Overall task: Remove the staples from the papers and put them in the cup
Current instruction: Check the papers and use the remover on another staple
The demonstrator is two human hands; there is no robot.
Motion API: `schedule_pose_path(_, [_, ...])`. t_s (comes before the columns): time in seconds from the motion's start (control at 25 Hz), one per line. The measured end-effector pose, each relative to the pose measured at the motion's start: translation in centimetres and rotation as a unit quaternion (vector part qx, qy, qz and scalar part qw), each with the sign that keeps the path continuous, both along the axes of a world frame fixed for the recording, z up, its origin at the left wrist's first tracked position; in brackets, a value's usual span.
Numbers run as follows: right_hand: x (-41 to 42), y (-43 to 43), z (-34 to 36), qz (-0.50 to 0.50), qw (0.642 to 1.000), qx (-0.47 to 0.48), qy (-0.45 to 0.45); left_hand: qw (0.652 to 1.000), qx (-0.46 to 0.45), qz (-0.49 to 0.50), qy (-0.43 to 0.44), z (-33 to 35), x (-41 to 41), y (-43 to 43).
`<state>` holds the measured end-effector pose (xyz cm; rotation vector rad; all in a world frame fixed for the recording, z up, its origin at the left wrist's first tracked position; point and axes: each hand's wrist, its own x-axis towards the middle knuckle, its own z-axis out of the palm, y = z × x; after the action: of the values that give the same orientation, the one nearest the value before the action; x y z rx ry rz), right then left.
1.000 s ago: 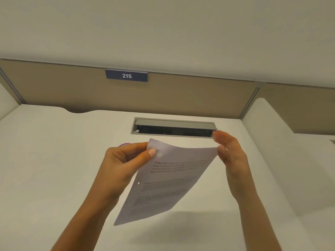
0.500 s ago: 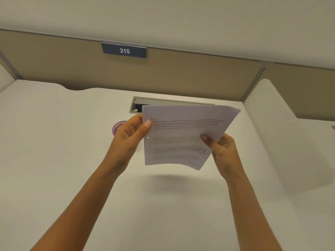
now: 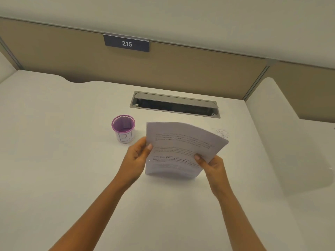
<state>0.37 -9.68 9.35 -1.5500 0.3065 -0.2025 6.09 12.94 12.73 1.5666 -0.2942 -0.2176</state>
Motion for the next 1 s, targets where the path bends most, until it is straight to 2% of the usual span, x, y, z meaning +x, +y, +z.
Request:
schedule_pose_path(0.12, [-0.2,0.1,-2.1,0.002,0.999,-0.007,0.034,1.0,0.012,0.025,0.01,-1.0,0.0,-0.6])
schedule_pose_path(0.24, [0.3,-0.2,-1.7,0.013,0.999,-0.009,0.028,0.998,0.014,0.057,0.011,-0.6,0.6,-1.1])
schedule_pose_path(0.4, [0.6,-2.2,-0.2,0.04,0.999,-0.002,0.024,0.99,-0.068,0.118,0.047,-0.4,1.5,-0.7])
schedule_pose_path(0.52, [0.0,-3.4,-0.5,0.026,0.998,0.034,0.036,0.967,-0.165,0.154,0.12,-0.8,2.1,0.3])
schedule_pose_path(0.64, [-0.7,-2.3,-1.5,-0.013,0.99,0.143,0.013,0.929,-0.261,0.173,0.197,-1.1,2.4,0.8])
schedule_pose_path(0.72, [-1.0,-0.5,-1.6,-0.003,0.979,0.202,-0.013,0.901,-0.314,0.185,0.238,-1.6,2.5,0.8])
schedule_pose_path(0.88, [-0.6,2.5,-0.4,-0.018,0.978,0.201,-0.05,0.863,-0.372,0.178,0.292,-2.8,1.7,0.4])
schedule_pose_path(1.0, [0.0,1.9,0.6,-0.063,0.985,0.154,-0.039,0.878,-0.34,0.161,0.295,-3.5,1.4,1.2])
